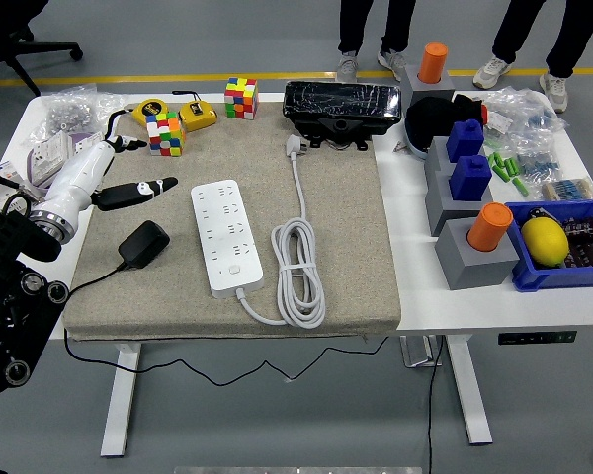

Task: Pick up the plug,place it near the board,insert it into the board,press the button

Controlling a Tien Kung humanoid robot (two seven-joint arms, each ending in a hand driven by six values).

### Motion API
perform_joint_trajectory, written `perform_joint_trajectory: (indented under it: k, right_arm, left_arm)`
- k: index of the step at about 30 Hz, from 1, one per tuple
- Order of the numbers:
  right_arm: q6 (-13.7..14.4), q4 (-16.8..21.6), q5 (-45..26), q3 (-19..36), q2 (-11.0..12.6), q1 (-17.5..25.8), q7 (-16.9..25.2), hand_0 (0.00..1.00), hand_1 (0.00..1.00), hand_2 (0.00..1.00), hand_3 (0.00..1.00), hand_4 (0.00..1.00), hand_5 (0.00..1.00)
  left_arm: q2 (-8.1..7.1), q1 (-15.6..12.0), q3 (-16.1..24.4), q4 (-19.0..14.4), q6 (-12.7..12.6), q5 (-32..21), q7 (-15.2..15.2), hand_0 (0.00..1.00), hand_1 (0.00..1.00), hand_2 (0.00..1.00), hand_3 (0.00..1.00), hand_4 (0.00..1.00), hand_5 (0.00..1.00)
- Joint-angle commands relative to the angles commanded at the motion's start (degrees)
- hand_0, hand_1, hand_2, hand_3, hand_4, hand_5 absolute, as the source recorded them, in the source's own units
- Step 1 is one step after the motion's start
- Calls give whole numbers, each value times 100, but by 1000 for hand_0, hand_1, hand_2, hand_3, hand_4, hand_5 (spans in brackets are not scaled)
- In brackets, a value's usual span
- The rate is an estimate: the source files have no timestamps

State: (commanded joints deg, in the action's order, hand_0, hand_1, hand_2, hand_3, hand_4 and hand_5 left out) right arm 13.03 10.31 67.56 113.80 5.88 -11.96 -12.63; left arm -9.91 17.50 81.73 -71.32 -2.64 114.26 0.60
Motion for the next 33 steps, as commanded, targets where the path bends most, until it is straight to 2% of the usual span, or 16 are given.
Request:
perform_joint_trajectory:
  k: [1,5,12,16,17,18,19,22,24,25,30,31,33]
  right_arm:
    - [-6,0,2,-8,-7,0,3,782,693,709,754,998,990]
    - [-14,0,-13,-11,-24,1,7,782,693,709,754,998,990]
    - [-48,0,58,97,-50,34,2,794,703,711,756,998,992]
    - [-48,0,151,240,-61,24,68,794,703,711,756,998,992]
    - [-48,0,155,257,-63,16,91,794,703,711,756,998,992]
    - [-51,0,167,277,-66,10,112,794,703,711,756,998,992]
    - [-52,0,172,284,-67,8,120,823,756,727,756,998,998]
    - [-74,0,203,342,-84,8,163,823,756,727,756,998,998]
    - [-98,0,206,351,-97,16,182,823,756,727,756,998,998]
    - [-107,0,219,365,-102,21,190,828,761,731,755,998,998]
    - [-156,0,371,503,-149,51,232,828,761,731,755,998,998]
    - [-157,0,403,535,-160,48,259,832,764,732,758,998,998]
    - [-161,0,449,598,-181,52,307,832,764,732,758,998,998]
  left_arm:
    - [40,-55,74,-32,-135,-303,188,971,998,998,998,998,998]
    - [119,-175,240,-116,-232,-1159,560,971,998,998,998,998,998]
    - [167,-344,477,-180,-18,-2259,681,986,998,981,989,998,998]
    - [226,-458,756,-114,101,-2984,853,986,998,981,989,998,998]
    - [246,-487,858,-104,87,-3069,899,986,998,981,989,998,998]
    - [268,-522,971,-107,82,-3135,932,925,952,910,922,998,998]
    - [276,-535,1014,-110,81,-3158,943,925,952,910,922,998,998]
    - [299,-655,1188,-178,85,-3474,1039,925,952,910,922,998,998]
    - [304,-707,1199,-224,134,-3705,1079,925,952,910,922,998,998]
    - [308,-721,1198,-239,153,-3790,1094,908,904,862,873,998,998]
    - [342,-770,1160,-242,216,-3943,1132,908,904,862,873,998,998]
    - [342,-793,1136,-236,253,-3988,1117,820,807,777,780,998,998]
    - [346,-820,1108,-229,295,-4026,1084,820,807,777,780,998,998]
